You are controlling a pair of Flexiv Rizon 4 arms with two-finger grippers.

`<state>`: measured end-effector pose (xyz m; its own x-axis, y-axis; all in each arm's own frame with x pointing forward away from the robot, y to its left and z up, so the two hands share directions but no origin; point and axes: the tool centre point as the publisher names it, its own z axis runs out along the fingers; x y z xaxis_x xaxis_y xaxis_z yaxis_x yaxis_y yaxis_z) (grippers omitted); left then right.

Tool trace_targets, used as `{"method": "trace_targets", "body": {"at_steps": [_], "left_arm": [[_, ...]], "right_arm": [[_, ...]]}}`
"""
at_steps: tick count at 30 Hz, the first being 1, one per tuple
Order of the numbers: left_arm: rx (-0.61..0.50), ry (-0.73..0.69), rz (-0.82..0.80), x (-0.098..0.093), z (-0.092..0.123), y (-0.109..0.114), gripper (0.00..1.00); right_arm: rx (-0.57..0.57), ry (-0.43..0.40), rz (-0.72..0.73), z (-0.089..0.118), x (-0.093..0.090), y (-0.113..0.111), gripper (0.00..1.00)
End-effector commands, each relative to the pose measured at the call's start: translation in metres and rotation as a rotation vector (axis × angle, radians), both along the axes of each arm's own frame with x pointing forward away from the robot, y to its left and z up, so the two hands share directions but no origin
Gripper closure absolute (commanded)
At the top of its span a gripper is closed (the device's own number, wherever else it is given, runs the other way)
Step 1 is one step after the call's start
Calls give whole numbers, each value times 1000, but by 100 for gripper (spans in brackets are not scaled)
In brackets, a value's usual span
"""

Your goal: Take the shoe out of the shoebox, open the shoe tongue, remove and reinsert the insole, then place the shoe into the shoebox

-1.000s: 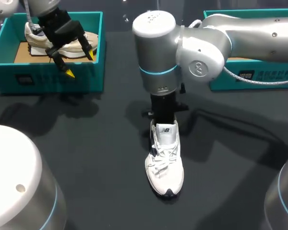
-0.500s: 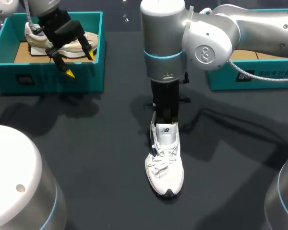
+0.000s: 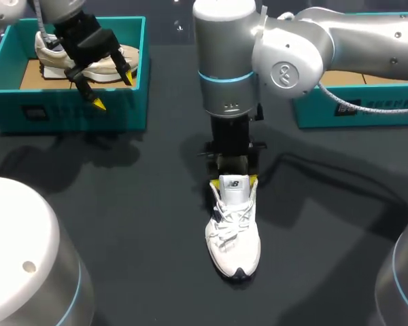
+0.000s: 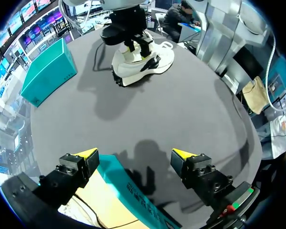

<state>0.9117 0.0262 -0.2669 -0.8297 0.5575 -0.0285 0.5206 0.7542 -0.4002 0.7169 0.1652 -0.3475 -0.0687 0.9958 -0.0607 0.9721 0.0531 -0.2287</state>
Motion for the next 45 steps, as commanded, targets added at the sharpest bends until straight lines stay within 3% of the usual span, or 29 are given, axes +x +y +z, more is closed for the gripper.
{"method": "trace_targets", "body": {"at_steps": [1,9,18,29,40,42,45], "left_arm": [[1,-2,0,-1,0,0,0],[1,-2,0,-1,0,0,0],[1,-2,0,-1,0,0,0],[1,-2,0,-1,0,0,0],[1,-2,0,-1,0,0,0],[1,-2,0,-1,0,0,0],[1,-2,0,-1,0,0,0]], "right_arm": [[-14,-10,-2,5,-4,4,0],[-9,-11,-9,6,-9,3,0],[6,-93,-10,15,-13,1,0],[-9,-108,-17,19,-11,2,0],[-29,-180,-22,18,-30,4,0],[-35,-182,-37,21,-33,4,12],[-44,-186,-48,25,-36,6,13]]}}
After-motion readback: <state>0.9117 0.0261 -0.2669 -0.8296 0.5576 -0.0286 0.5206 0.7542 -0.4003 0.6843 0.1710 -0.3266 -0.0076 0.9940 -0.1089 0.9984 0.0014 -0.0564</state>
